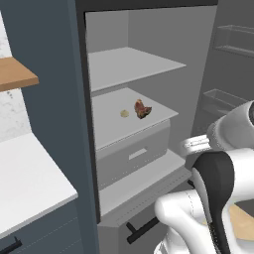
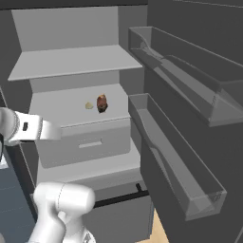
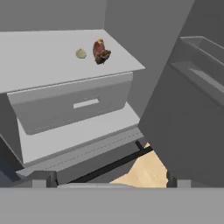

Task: Place one garlic and one steak in each tupperware on the nearby counter, to pack two identical lunches.

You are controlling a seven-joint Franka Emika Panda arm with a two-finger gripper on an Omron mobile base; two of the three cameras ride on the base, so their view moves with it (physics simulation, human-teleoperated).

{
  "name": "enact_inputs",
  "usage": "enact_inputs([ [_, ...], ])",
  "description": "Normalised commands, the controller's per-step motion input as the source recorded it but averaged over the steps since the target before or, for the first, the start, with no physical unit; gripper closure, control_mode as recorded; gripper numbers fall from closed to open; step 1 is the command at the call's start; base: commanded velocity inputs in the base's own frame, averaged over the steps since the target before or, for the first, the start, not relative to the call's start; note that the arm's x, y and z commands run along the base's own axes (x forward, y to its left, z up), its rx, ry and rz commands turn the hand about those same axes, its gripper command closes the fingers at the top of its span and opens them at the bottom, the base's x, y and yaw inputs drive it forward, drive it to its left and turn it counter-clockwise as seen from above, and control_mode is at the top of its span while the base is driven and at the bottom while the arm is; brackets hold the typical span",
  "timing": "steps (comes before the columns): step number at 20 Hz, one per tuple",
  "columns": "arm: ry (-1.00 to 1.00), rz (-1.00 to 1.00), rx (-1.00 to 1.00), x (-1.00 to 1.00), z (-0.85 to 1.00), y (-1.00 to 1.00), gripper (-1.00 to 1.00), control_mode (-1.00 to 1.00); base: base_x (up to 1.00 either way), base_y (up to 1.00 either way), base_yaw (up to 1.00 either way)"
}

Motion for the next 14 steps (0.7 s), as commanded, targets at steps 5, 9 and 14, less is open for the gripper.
enact_inputs([
  [5, 0.08, -0.01, 0.38, 1.0, 0.34, -0.61, -1.0, -1.0, 0.0, 0.0, 0.0],
  [9, 0.2, -0.02, 0.36, 1.0, -0.06, -0.3, -1.0, -1.0, 0.0, 0.0, 0.0],
  [14, 0.02, -0.14, 0.2, 0.86, -0.52, 0.14, -1.0, -1.0, 0.0, 0.0, 0.0],
])
